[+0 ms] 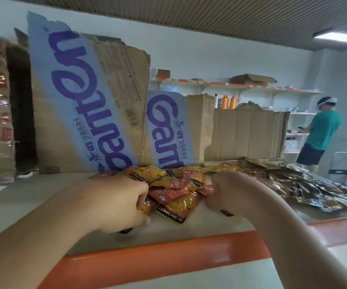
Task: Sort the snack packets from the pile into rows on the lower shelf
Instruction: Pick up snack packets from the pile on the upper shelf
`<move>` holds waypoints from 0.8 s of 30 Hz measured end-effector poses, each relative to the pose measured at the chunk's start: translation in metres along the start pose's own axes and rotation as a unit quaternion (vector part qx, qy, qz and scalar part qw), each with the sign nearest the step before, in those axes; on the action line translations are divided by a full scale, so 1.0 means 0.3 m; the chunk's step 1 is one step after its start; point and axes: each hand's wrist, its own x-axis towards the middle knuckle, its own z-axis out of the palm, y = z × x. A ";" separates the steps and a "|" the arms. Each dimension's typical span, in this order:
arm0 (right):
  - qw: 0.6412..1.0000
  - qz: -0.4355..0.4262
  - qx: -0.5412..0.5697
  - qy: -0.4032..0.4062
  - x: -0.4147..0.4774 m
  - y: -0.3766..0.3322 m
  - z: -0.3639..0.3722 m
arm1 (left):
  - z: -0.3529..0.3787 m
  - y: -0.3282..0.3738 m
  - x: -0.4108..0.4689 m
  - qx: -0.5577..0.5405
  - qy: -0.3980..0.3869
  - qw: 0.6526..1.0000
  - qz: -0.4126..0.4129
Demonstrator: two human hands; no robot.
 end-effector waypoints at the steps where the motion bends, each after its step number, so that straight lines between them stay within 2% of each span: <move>1: 1.000 -0.003 0.009 0.003 0.006 0.009 0.002 | 0.001 0.001 -0.005 -0.017 0.007 1.000 -0.012; 11: 0.994 -0.108 0.020 -0.003 0.041 0.096 0.008 | -0.076 0.013 -0.100 -0.054 0.027 0.989 -0.135; 14: 0.991 -0.126 0.010 0.035 0.069 0.127 0.000 | -0.084 0.018 -0.112 -0.090 0.103 0.981 -0.137; 16: 0.989 -0.106 0.062 0.081 0.081 0.157 -0.029 | -0.066 0.051 -0.069 -0.124 0.174 0.971 -0.111; 19: 0.962 -0.102 0.152 0.201 0.079 0.179 -0.072 | -0.027 0.099 0.039 -0.134 0.284 0.947 -0.071; 21: 0.928 -0.154 0.185 0.285 0.074 0.158 -0.067 | -0.006 0.119 0.101 -0.139 0.332 0.931 -0.058; 24: 0.890 -0.258 0.253 0.278 0.059 0.096 -0.031 | 0.034 0.133 0.140 -0.138 0.369 0.917 -0.064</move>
